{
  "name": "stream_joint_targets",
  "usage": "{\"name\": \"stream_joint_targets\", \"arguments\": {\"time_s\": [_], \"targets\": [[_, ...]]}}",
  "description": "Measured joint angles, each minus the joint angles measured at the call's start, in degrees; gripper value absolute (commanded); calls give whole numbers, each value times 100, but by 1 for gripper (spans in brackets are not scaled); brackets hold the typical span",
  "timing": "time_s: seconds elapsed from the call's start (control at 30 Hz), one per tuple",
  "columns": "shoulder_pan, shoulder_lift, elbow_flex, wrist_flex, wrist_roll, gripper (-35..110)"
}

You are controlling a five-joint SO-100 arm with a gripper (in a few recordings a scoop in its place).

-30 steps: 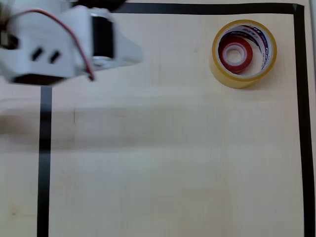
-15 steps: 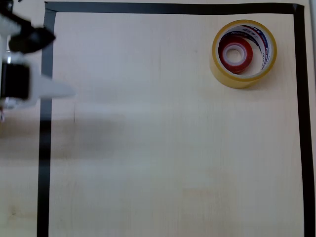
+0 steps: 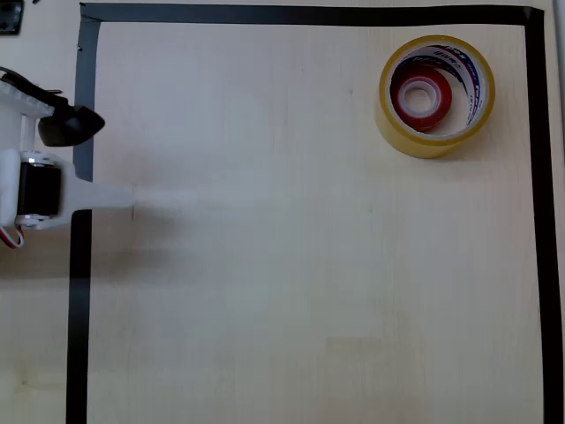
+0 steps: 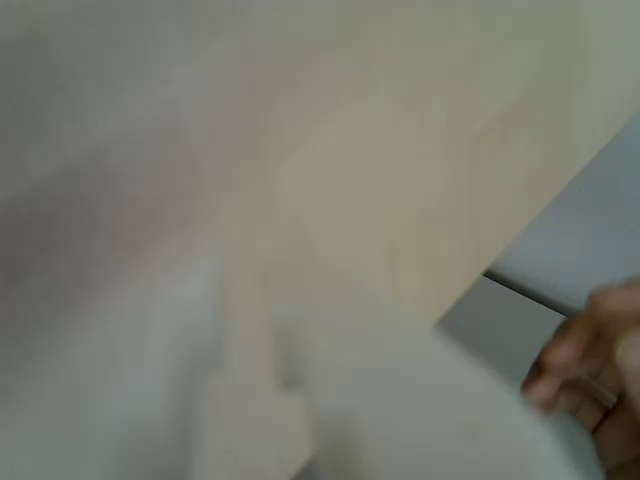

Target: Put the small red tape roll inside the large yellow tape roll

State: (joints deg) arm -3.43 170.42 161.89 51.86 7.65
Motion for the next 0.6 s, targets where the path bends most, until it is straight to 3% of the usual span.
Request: {"name": "stream_joint_targets", "arguments": {"time_s": [0.23, 0.6], "targets": [[176, 1749, 1345, 202, -202, 0], [316, 1969, 1529, 202, -211, 0]]}}
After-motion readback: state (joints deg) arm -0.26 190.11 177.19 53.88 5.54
